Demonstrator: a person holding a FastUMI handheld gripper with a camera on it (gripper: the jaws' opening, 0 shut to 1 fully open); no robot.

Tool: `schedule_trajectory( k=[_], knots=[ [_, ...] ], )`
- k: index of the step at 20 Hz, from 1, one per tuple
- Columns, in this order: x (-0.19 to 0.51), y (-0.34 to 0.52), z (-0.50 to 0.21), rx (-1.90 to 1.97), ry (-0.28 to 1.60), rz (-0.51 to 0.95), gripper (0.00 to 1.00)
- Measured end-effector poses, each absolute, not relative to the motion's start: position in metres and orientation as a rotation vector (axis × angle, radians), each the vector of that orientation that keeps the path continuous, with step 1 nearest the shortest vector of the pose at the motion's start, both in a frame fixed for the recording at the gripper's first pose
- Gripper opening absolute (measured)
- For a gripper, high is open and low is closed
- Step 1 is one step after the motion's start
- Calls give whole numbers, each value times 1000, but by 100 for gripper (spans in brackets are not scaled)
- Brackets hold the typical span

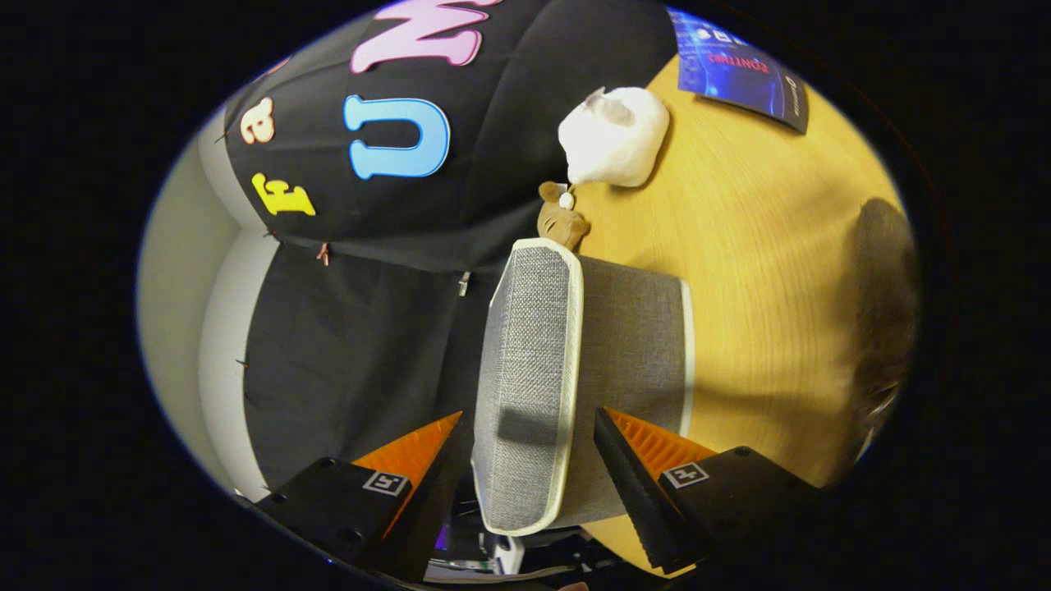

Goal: Open the storage box then place both shoes into the box .Put the left shoe in first, then the right shoe, with the right side of both shoes facing outward in a uniform manner.

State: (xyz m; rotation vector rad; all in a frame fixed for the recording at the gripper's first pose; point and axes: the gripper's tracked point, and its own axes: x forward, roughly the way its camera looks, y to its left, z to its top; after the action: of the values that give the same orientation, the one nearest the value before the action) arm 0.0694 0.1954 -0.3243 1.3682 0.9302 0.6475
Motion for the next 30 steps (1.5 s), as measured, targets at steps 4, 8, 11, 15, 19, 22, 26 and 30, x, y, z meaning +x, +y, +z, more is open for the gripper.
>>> schedule_trajectory(
  k=[4,8,11,15,19,22,26,30],
  knots=[
    [73,207,-327,1474,971,666,80],
    [70,209,-335,1497,1021,675,60],
    [69,197,-325,1509,978,686,24],
    [70,190,-312,1472,924,676,6],
    [76,193,-272,1476,855,715,4],
    [86,204,-231,1436,811,761,4],
    [108,228,-186,1302,773,774,4],
    [123,267,-150,1164,745,803,4]
  ],
)
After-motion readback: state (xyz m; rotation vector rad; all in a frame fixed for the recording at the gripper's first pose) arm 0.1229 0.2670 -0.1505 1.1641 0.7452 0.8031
